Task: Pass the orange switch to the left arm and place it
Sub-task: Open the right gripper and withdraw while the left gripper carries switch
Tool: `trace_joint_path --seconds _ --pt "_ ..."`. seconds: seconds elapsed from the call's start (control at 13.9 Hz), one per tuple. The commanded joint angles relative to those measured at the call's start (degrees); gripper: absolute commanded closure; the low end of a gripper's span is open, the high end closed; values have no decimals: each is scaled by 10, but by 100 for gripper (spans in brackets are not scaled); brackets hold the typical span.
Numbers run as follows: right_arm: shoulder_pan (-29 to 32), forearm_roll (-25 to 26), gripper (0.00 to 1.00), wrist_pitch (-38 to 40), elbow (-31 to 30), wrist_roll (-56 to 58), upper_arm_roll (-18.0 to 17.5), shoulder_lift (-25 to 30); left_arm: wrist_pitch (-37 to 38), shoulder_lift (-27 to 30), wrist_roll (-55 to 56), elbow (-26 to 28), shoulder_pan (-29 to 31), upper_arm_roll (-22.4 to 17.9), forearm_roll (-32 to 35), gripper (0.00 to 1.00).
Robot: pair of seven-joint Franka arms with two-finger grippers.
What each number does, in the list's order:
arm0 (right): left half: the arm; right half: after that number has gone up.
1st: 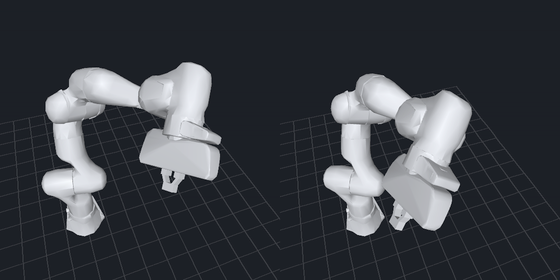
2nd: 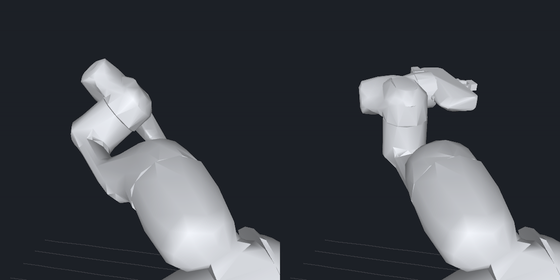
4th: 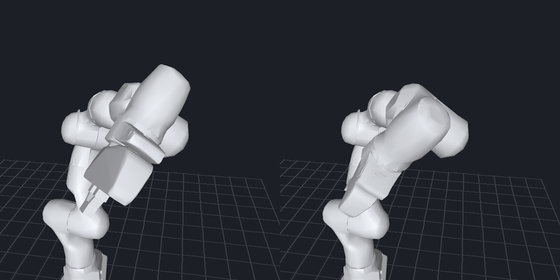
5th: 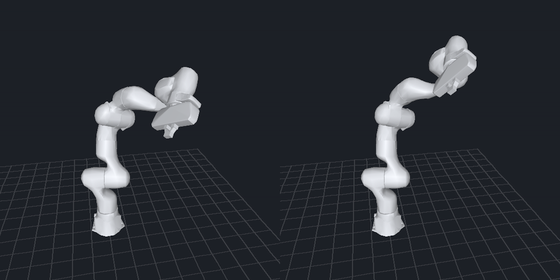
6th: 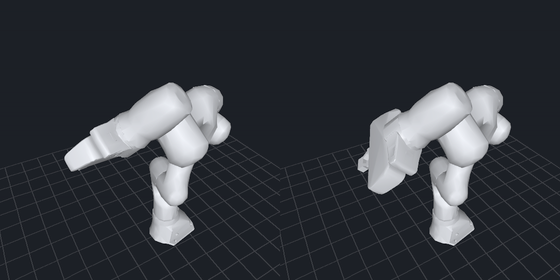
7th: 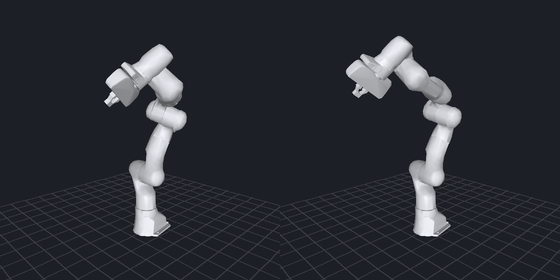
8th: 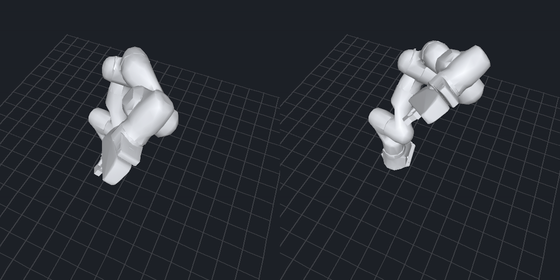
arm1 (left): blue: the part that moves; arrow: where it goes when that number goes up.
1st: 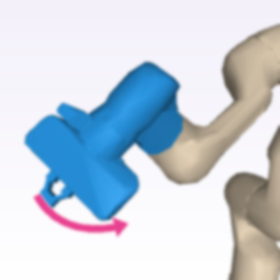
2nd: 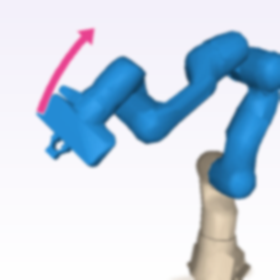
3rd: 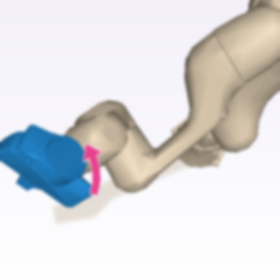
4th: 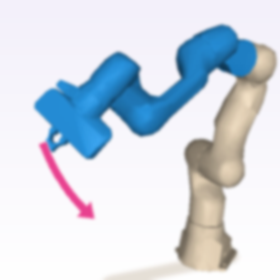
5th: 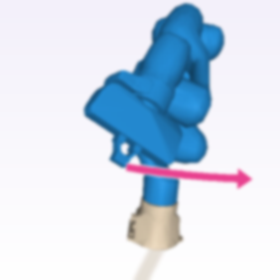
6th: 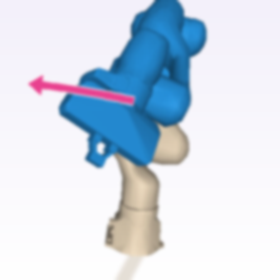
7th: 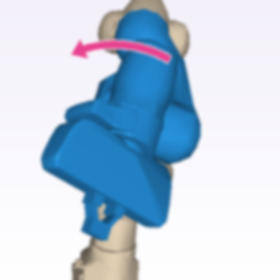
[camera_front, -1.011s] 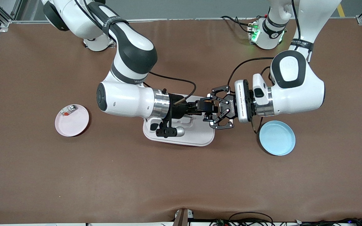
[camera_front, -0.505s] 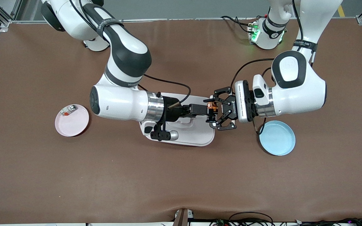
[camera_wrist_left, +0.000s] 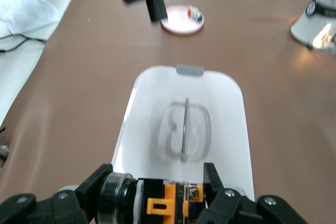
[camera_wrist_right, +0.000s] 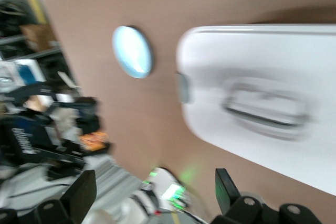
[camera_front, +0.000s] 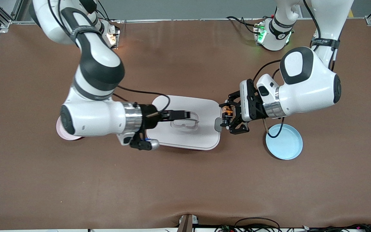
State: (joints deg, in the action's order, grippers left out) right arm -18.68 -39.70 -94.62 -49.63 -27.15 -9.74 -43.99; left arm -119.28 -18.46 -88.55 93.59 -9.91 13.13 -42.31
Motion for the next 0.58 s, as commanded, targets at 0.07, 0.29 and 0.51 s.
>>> trace_joint_path --seconds 0.07,0.29,0.51 --pt "25 101 0 76 -7 76 -3 50 27 31 42 7 -2 1 113 32" --pt "46 178 0 174 -9 120 0 62 72 46 80 8 2 1 186 32" --pt "43 308 0 219 -9 145 -5 92 118 59 116 9 14 1 247 32"
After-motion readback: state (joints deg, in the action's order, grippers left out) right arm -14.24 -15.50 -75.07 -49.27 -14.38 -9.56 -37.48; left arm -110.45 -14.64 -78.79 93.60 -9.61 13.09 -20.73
